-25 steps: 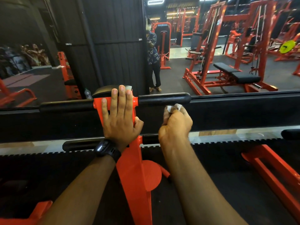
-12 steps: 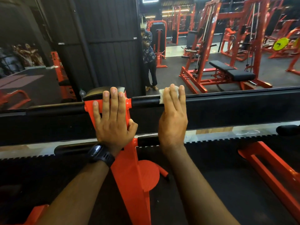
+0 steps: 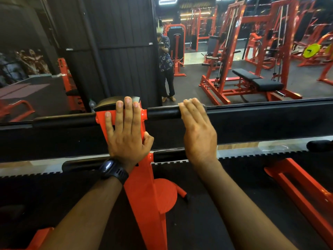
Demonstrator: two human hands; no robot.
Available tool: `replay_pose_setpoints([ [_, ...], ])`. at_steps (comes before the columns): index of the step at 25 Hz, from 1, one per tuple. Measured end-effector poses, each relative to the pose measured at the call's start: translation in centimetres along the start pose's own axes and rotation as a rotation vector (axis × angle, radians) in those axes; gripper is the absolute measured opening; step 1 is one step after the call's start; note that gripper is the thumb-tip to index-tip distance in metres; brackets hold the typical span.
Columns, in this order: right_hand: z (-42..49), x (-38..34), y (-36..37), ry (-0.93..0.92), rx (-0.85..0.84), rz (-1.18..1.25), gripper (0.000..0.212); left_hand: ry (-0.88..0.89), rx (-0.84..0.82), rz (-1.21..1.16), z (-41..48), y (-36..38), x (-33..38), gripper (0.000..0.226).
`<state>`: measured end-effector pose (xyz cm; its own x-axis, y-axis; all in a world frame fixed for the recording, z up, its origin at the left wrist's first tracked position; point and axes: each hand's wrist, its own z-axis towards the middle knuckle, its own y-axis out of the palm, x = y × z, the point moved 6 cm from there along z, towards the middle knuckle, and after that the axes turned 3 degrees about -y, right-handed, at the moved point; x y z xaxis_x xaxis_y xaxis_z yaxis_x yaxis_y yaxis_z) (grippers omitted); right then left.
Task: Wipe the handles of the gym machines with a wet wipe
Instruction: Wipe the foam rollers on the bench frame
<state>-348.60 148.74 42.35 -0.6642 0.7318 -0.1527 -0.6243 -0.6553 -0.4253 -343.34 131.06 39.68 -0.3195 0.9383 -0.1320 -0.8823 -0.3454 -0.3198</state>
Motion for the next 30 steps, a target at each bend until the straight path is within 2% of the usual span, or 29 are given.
replay_pose_setpoints([
  [3,-0.2,1.5,-0.4,0.158,0.028,0.071,0.063,0.002,0.001,0.000,0.0,0.0,-0.1,0.105],
  [6,-1.9,0.2,0.1,0.117,0.033,0.085,0.069,-0.004,-0.002,-0.001,0.0,0.1,0.0,0.103],
  [8,-1.8,0.6,0.1,0.218,0.051,0.112,0.078,-0.011,-0.006,0.001,0.0,0.1,0.1,0.103],
  [10,-0.9,1.0,0.1,0.309,0.019,0.074,0.078,-0.013,-0.010,0.003,0.0,0.1,0.1,0.104],
  [14,-0.3,0.5,0.4,0.167,-0.059,-0.040,0.063,-0.010,0.000,0.002,-0.1,0.2,0.0,0.104],
  [17,0.4,0.1,0.6,0.205,-0.093,-0.015,0.052,-0.016,0.005,0.003,0.0,0.2,0.1,0.105],
  [21,0.8,-2.6,0.9,-0.082,-0.153,-0.089,0.054,-0.016,0.001,-0.015,0.0,0.0,0.3,0.103],
  [25,2.3,-1.8,0.0,0.095,-0.294,0.024,0.055,-0.017,-0.007,-0.012,0.0,0.0,0.2,0.099],
  [28,3.6,-6.4,1.0,-0.147,-0.430,0.094,0.044,-0.023,-0.001,-0.006,-0.1,0.0,0.3,0.097],
  [30,5.4,-6.1,1.7,-0.213,-0.511,0.093,0.033,-0.024,-0.008,-0.013,0.0,0.0,0.2,0.099],
])
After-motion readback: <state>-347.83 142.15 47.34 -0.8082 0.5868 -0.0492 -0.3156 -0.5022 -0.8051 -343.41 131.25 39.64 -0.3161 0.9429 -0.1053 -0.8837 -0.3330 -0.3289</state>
